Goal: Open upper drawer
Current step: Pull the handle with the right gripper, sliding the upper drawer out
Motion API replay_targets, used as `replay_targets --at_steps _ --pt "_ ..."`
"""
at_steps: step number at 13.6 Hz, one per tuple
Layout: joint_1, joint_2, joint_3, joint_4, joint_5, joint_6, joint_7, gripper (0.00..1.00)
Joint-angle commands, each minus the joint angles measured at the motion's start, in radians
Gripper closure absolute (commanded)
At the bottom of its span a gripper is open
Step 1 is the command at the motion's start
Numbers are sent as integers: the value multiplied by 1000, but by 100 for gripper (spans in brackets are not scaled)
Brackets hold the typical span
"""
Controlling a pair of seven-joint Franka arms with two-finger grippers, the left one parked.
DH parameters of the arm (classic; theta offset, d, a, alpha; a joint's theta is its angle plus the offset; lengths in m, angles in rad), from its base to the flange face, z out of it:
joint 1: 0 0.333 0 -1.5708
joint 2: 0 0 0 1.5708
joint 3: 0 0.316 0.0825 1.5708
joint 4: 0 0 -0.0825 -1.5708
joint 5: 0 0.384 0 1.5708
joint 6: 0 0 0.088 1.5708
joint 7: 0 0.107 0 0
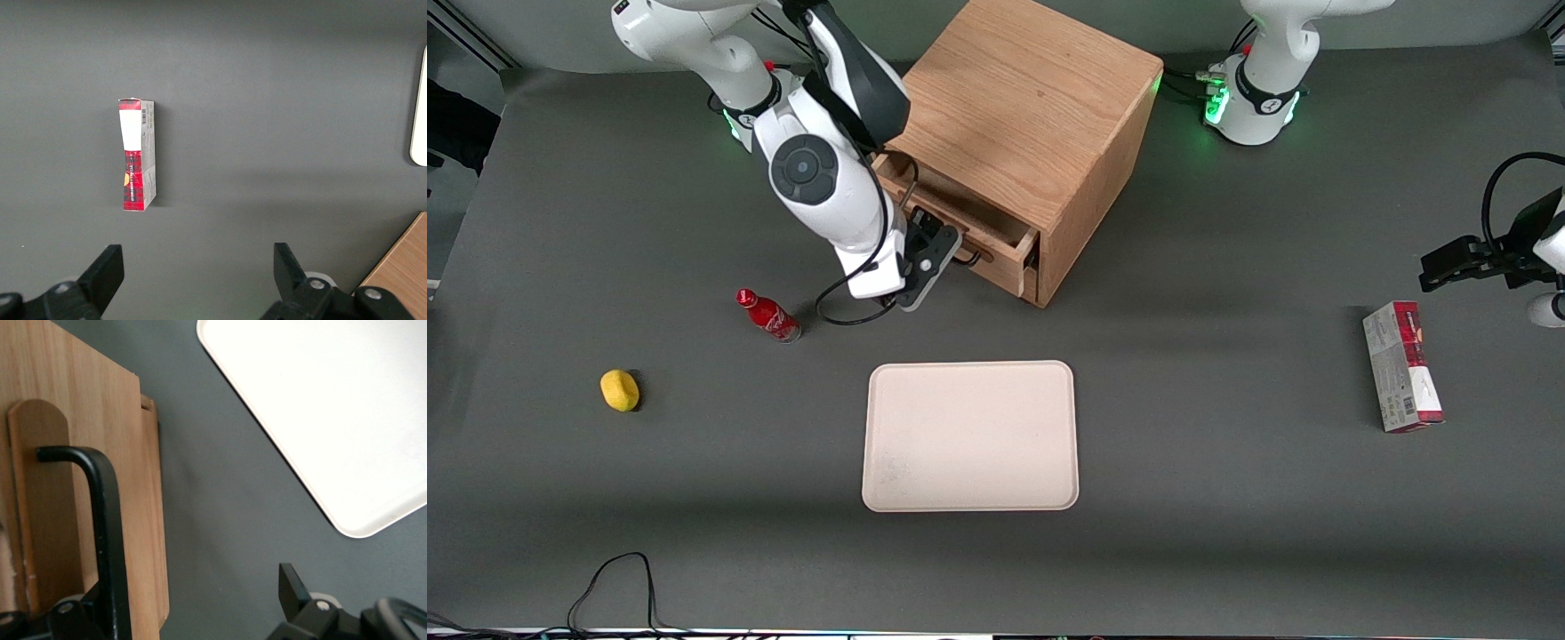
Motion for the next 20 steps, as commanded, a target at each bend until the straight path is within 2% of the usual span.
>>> replay_targets --at_steps 1,6,20 --pt "-28 46 1 68 -24 -3 -15 0" --pt "-88 110 1 191 -26 -107 -80 0" --pt "-171 202 1 328 -63 -155 -101 0"
